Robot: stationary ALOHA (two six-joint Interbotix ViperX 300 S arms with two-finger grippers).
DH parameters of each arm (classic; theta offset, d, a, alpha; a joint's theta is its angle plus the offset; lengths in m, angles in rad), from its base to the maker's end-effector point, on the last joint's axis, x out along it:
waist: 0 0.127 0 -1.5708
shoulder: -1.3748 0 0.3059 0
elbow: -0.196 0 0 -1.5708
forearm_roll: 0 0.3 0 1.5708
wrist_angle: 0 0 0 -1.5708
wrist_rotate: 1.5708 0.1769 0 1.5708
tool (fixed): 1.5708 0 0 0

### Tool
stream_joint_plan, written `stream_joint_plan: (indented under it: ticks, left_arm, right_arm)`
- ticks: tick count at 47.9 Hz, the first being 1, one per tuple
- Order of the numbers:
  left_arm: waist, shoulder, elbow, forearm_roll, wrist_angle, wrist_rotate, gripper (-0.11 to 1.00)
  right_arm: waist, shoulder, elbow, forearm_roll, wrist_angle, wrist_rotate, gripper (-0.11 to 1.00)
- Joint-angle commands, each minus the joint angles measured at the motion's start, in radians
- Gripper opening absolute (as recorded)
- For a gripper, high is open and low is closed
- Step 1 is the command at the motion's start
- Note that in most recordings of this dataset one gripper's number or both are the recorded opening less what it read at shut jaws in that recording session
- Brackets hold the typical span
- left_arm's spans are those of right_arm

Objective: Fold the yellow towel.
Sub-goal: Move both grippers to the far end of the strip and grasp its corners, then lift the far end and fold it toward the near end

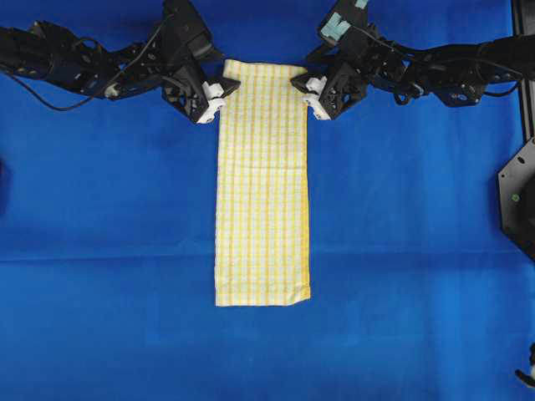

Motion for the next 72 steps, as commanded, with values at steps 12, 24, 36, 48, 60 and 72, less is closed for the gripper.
stream_joint_plan:
  ticks: [12,24,36,48,60,72]
  left_arm:
    - [0.005,0.0,-0.018,-0.006,0.002,0.0,0.04]
    - [0.005,-0.002,-0.029,-0.006,-0.003,0.008,0.04]
    - [0.015,-0.064,-0.028,-0.002,0.003,0.025,0.04]
    - [0.011,-0.153,-0.018,0.0,0.035,0.04,0.04]
    - [-0.034,-0.166,0.005,-0.002,0.037,0.025,0.04]
    - [-0.117,-0.224,0.084,-0.006,0.032,0.003,0.04]
  right_arm:
    - [0.034,-0.009,-0.017,0.005,-0.008,0.002,0.21]
    - [0.032,-0.011,-0.021,0.005,-0.031,-0.008,0.06]
    - [0.02,-0.061,-0.026,0.002,-0.028,-0.014,0.06]
    - [0.015,-0.15,-0.018,-0.002,0.005,-0.038,0.06]
    - [0.028,-0.163,-0.015,-0.002,0.038,-0.044,0.06]
    - [0.107,-0.199,0.014,0.003,0.051,-0.037,0.06]
